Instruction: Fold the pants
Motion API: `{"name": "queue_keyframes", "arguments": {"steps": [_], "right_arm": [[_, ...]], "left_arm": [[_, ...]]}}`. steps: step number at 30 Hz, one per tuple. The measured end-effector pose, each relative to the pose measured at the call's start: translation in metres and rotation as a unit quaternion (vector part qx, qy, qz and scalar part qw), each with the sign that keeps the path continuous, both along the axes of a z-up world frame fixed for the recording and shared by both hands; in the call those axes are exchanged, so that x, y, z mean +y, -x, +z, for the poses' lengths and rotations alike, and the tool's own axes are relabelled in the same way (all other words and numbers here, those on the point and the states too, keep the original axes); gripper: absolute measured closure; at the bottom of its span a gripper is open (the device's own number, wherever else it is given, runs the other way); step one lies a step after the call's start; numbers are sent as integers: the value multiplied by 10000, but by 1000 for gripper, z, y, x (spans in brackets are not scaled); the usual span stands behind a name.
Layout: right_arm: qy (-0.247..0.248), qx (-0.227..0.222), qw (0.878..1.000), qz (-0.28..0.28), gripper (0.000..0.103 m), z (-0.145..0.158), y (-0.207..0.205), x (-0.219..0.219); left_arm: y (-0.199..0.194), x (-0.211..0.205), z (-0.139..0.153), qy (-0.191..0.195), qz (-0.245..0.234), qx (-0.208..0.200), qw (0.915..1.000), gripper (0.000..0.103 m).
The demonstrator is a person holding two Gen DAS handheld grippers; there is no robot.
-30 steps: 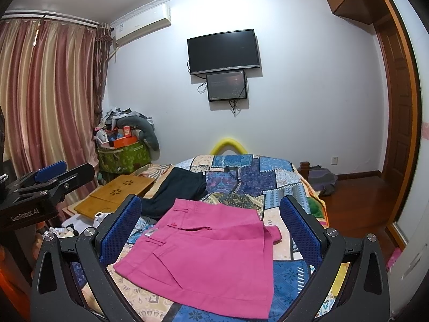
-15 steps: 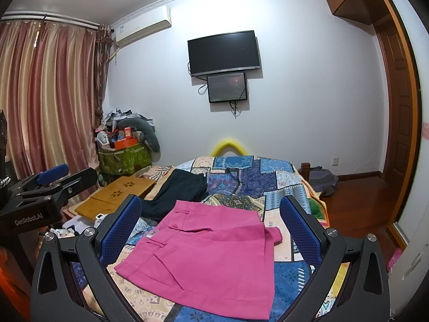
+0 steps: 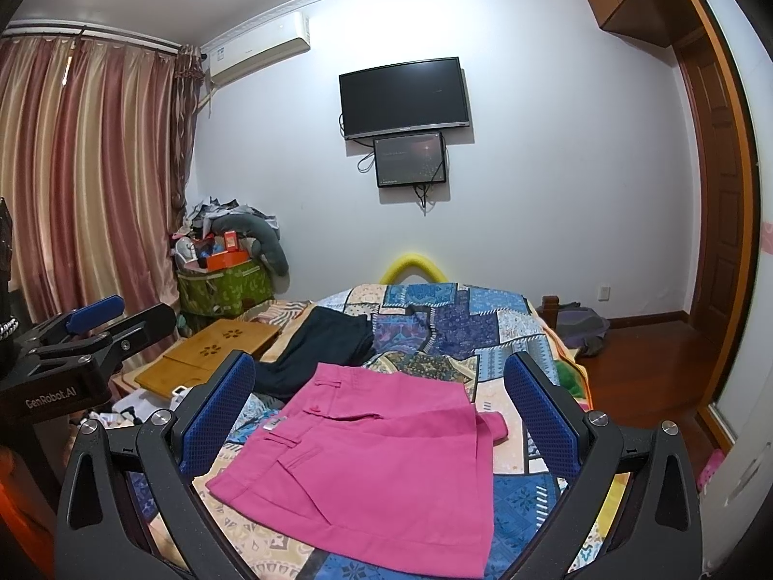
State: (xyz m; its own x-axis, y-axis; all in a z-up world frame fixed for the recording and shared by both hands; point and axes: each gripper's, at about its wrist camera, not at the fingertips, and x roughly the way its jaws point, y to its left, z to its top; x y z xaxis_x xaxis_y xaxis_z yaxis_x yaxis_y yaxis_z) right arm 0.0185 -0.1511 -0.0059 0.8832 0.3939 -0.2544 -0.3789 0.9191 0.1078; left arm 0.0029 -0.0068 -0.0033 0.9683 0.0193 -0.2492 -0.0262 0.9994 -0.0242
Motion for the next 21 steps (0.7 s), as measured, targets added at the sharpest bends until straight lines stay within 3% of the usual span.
{"name": "queue_keyframes", "arguments": {"steps": [21], "right_arm": [[32, 179, 9998, -44, 1, -8, -13, -2]], "left_arm": [[-13, 0, -2, 1, 0, 129, 9999, 0]]}}
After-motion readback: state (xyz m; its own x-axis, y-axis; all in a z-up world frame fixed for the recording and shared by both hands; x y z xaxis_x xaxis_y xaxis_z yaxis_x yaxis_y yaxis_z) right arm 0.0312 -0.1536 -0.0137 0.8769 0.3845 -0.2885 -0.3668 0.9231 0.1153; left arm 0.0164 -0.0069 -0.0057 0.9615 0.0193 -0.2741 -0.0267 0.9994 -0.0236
